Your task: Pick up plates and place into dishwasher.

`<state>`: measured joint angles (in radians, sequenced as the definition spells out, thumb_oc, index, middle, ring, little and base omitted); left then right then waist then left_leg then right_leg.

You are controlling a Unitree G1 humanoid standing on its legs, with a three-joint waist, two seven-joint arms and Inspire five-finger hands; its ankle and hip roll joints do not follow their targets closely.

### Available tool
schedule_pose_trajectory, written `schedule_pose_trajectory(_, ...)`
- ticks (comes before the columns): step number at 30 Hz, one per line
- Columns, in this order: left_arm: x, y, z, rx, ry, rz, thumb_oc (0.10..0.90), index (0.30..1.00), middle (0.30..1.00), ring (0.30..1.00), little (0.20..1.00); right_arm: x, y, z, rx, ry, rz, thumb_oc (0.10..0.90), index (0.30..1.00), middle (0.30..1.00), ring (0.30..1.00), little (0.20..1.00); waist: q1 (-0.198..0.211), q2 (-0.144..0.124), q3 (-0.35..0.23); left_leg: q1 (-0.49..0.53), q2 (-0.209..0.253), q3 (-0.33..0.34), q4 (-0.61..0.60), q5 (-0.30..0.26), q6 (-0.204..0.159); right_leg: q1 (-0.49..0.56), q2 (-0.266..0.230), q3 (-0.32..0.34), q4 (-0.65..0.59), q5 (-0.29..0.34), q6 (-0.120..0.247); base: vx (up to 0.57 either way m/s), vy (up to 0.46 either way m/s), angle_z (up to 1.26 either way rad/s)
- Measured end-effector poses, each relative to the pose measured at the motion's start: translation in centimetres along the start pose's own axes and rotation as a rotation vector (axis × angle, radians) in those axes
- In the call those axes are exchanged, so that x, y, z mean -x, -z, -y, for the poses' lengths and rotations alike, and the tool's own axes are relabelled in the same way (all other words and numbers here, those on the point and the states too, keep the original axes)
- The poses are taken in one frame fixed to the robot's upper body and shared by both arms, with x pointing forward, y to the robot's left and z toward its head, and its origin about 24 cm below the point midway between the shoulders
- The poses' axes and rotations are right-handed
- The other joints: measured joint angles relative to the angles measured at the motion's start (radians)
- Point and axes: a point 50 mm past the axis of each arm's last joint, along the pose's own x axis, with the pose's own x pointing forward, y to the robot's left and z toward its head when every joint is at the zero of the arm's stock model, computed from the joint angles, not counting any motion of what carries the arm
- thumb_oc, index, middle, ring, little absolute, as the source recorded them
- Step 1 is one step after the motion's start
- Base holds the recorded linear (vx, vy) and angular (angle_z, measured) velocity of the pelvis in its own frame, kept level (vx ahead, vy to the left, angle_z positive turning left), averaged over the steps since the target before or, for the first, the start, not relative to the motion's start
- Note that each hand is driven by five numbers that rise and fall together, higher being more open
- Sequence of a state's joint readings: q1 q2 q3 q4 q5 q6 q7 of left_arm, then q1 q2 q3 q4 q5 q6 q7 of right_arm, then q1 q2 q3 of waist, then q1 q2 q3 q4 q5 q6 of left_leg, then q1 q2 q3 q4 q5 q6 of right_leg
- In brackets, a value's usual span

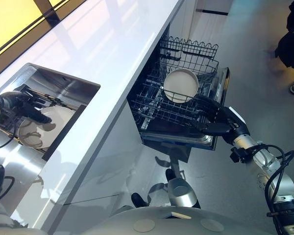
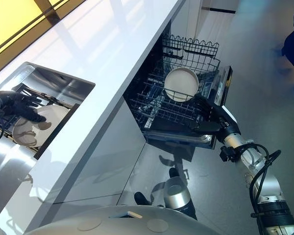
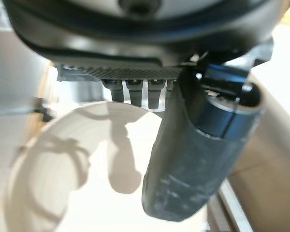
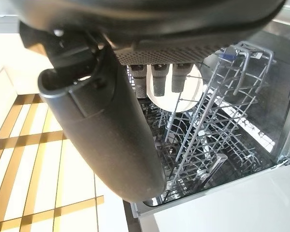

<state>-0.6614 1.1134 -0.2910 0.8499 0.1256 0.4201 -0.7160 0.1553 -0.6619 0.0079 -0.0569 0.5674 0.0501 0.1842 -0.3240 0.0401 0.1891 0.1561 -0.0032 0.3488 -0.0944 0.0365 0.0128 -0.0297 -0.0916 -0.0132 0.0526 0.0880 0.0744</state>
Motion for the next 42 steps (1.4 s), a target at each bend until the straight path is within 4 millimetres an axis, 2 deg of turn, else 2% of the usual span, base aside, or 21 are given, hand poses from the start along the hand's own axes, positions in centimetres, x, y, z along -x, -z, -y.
schedule_pose_trajectory(6, 0.1, 1.4, 0.1, -0.084, 0.027, -0.07, 0.8, 0.9, 0.9, 0.9, 0.9, 0.0, 0.0, 0.2, 0.005, 0.024, -0.002, 0.8, 0.9, 0.9, 0.9, 0.9, 0.008, 0.013, 0.005, 0.006, 0.0, 0.0, 0.0, 0.0, 0.0, 0.003, 0.002, -0.003, 0.0, 0.0, 0.0, 0.0, -0.036, -0.03)
schedule_pose_trajectory(12, 0.2, 2.0, 0.2, -0.066, 0.045, -0.069, 0.8, 0.9, 0.9, 0.9, 0.9, 0.0, 0.0, 0.2, 0.005, 0.032, -0.005, 0.8, 0.9, 0.9, 0.9, 0.9, 0.029, 0.019, 0.004, 0.008, -0.001, -0.022, 0.0, 0.0, 0.0, 0.003, 0.003, -0.022, 0.0, 0.0, 0.0, 0.0, -0.043, -0.02)
schedule_pose_trajectory(14, 0.3, 2.4, 0.4, -0.033, 0.058, -0.05, 0.473, 0.62, 0.62, 0.62, 0.573, 0.0, 0.0, 0.3, 0.004, 0.038, -0.006, 0.8, 0.9, 0.9, 0.9, 0.9, 0.035, 0.021, 0.003, 0.008, 0.0, -0.031, 0.0, 0.0, -0.001, 0.002, 0.004, -0.028, 0.0, 0.0, -0.001, 0.0, -0.057, -0.01)
schedule_pose_trajectory(18, 0.7, 3.0, 0.4, 0.062, 0.065, -0.004, 0.358, 0.521, 0.521, 0.521, 0.458, 0.2, 0.3, 0.3, 0.012, 0.052, -0.018, 0.8, 0.9, 0.9, 0.9, 0.9, 0.056, 0.024, 0.002, 0.014, -0.001, -0.032, 0.0, -0.002, -0.004, 0.001, 0.008, -0.029, 0.0, 0.003, -0.004, 0.01, -0.036, -0.03)
schedule_pose_trajectory(20, 0.7, 3.1, 0.4, 0.079, 0.04, 0.005, 0.204, 0.389, 0.389, 0.389, 0.304, 0.2, 0.3, 0.3, 0.012, 0.051, -0.02, 0.8, 0.9, 0.9, 0.9, 0.9, 0.066, 0.029, 0.002, 0.014, 0.004, -0.032, 0.001, -0.004, -0.004, -0.001, 0.013, -0.029, 0.0, 0.018, 0.016, 0.01, -0.037, -0.07)
schedule_pose_trajectory(23, 0.6, 3.0, 0.5, 0.165, 0.036, 0.038, 0.1, 0.3, 0.3, 0.3, 0.2, 0.2, 0.4, 0.2, 0.009, 0.05, -0.021, 0.8, 0.9, 0.9, 0.9, 0.9, 0.08, 0.029, 0.002, 0.022, 0.007, -0.032, 0.001, -0.011, 0.003, 0.0, 0.016, -0.032, -0.001, 0.037, 0.043, 0.01, -0.044, -0.08)
schedule_pose_trajectory(27, 0.3, 3.6, 0.9, 0.265, 0.031, 0.055, 0.1, 0.3, 0.3, 0.3, 0.2, 0.2, 0.7, -0.1, -0.008, 0.051, -0.022, 0.8, 0.9, 0.9, 0.9, 0.9, 0.101, 0.029, 0.001, 0.025, 0.001, -0.032, 0.005, -0.015, 0.014, 0.001, 0.009, -0.061, -0.001, 0.046, 0.041, 0.01, -0.047, 0.02)
schedule_pose_trajectory(29, 0.3, 3.2, 1.0, 0.314, 0.039, 0.108, 0.1, 0.3, 0.3, 0.3, 0.2, 0.2, 0.9, -0.3, -0.01, 0.045, -0.032, 0.8, 0.9, 0.9, 0.9, 0.9, 0.118, 0.026, 0.0, 0.025, -0.002, -0.033, 0.006, -0.012, 0.022, 0.002, 0.004, -0.074, 0.001, 0.047, 0.041, 0.02, -0.053, 0.11)
schedule_pose_trajectory(30, 0.2, 3.0, 1.2, 0.334, 0.052, 0.125, 0.292, 0.465, 0.465, 0.465, 0.392, 0.2, 1.0, -0.4, -0.011, 0.043, -0.036, 0.8, 0.9, 0.9, 0.9, 0.9, 0.126, 0.026, -0.001, 0.026, -0.003, -0.035, 0.006, -0.012, 0.023, 0.004, 0.003, -0.082, 0.002, 0.047, 0.04, 0.03, -0.046, 0.09)
schedule_pose_trajectory(32, -0.1, 2.5, 1.5, 0.367, 0.061, 0.178, 0.331, 0.498, 0.498, 0.498, 0.431, 0.0, 1.3, -0.9, -0.015, 0.032, -0.046, 0.8, 0.9, 0.9, 0.9, 0.9, 0.139, 0.023, -0.002, 0.027, -0.004, -0.041, 0.006, -0.013, 0.024, 0.008, 0.001, -0.083, 0.002, 0.047, 0.04, 0.03, -0.036, 0.09)
schedule_pose_trajectory(33, -0.1, 2.4, 1.5, 0.378, 0.048, 0.193, 0.429, 0.582, 0.582, 0.582, 0.529, -0.1, 1.5, -1.1, -0.016, 0.023, -0.052, 0.8, 0.9, 0.9, 0.9, 0.9, 0.144, 0.021, -0.004, 0.028, -0.004, -0.043, 0.006, -0.013, 0.024, 0.01, 0.001, -0.084, 0.002, 0.047, 0.04, 0.02, -0.034, 0.09)
schedule_pose_trajectory(35, -0.1, 2.3, 1.5, 0.396, 0.035, 0.213, 0.413, 0.568, 0.568, 0.568, 0.513, -0.2, 1.7, -1.4, -0.018, 0.009, -0.062, 0.8, 0.9, 0.9, 0.9, 0.9, 0.152, 0.013, -0.008, 0.029, -0.004, -0.045, 0.005, -0.013, 0.024, 0.012, 0.001, -0.084, 0.002, 0.047, 0.04, 0.01, -0.018, 0.02)
schedule_pose_trajectory(40, -0.1, 1.7, 1.3, 0.417, 0.02, 0.277, 0.457, 0.606, 0.606, 0.606, 0.557, -0.3, 2.4, -1.6, -0.042, 0.018, -0.077, 0.8, 0.9, 0.9, 0.9, 0.9, 0.153, -0.014, -0.023, 0.029, -0.004, -0.048, 0.001, -0.018, 0.017, 0.015, 0.0, -0.086, 0.001, 0.047, 0.041, 0.0, -0.009, -0.02)
schedule_pose_trajectory(41, 0.0, 1.7, 1.3, 0.416, 0.014, 0.281, 0.493, 0.636, 0.636, 0.636, 0.593, -0.2, 2.5, -1.5, -0.044, 0.02, -0.08, 0.8, 0.9, 0.9, 0.9, 0.9, 0.153, -0.018, -0.026, 0.027, -0.004, -0.048, 0.001, -0.018, 0.017, 0.014, 0.0, -0.086, 0.0, 0.046, 0.041, 0.01, -0.017, -0.07)
schedule_pose_trajectory(42, 0.0, 1.7, 1.2, 0.415, 0.007, 0.285, 0.608, 0.735, 0.735, 0.735, 0.708, -0.2, 2.6, -1.5, -0.045, 0.023, -0.085, 0.8, 0.9, 0.9, 0.9, 0.9, 0.152, -0.023, -0.029, 0.025, -0.005, -0.047, 0.001, -0.017, 0.018, 0.01, -0.001, -0.087, -0.002, 0.045, 0.043, 0.01, -0.018, -0.09)
